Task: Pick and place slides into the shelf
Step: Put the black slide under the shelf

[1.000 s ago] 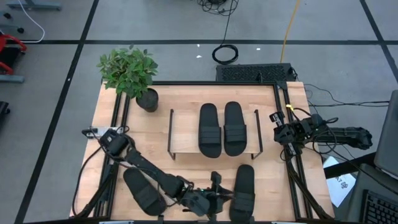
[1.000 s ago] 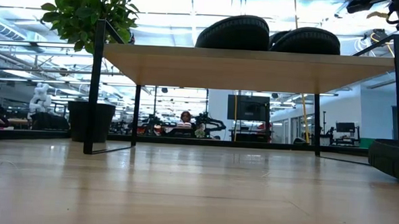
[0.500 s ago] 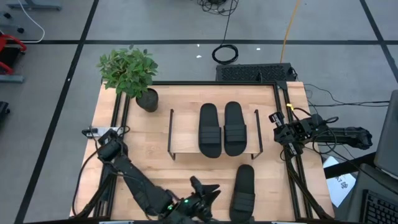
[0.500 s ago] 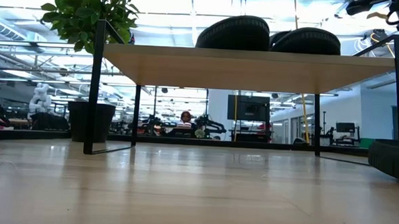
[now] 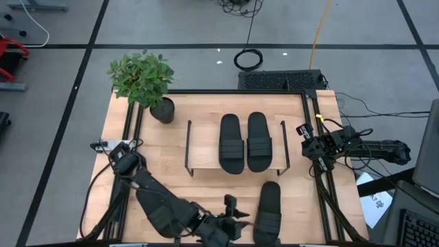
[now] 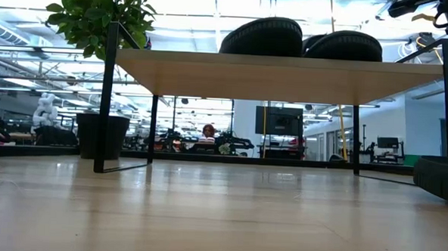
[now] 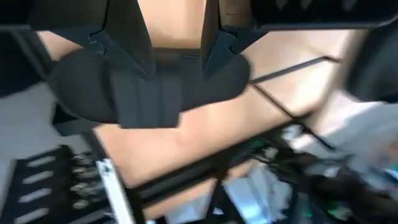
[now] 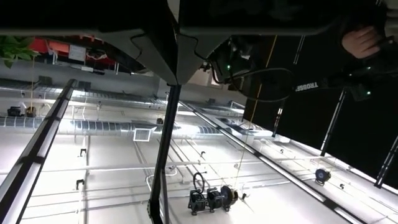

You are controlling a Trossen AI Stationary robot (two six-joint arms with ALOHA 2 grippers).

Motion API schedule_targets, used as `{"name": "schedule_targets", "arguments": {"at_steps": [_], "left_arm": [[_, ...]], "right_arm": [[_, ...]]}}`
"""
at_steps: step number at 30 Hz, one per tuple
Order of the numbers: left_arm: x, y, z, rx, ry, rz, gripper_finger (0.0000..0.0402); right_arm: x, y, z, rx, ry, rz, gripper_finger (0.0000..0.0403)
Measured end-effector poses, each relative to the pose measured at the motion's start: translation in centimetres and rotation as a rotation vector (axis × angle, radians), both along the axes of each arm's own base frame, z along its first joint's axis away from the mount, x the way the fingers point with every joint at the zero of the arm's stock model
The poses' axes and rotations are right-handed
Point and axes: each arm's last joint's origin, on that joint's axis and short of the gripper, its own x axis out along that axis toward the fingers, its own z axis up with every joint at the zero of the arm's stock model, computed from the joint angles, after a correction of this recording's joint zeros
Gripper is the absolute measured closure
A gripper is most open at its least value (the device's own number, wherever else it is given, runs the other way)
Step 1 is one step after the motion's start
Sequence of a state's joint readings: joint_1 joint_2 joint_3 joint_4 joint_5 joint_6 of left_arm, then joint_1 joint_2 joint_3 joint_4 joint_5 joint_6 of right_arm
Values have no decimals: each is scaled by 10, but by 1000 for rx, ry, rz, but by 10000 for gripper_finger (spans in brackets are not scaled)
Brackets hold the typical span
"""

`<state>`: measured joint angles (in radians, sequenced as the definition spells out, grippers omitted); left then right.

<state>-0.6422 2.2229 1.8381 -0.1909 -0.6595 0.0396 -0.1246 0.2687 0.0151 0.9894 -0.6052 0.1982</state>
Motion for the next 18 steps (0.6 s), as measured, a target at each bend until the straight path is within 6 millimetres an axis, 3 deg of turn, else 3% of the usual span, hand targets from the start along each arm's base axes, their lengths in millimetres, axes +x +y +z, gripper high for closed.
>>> {"name": "schedule_targets", "arguments": {"at_steps": [10,18], "left_arm": [[18,-7,-32,-72,21,-185,268],[19,-7,-38,-61,26,-182,268]], "right_arm": [[0,0,0,1,3,0,403],[0,0,0,2,6,3,403]]}}
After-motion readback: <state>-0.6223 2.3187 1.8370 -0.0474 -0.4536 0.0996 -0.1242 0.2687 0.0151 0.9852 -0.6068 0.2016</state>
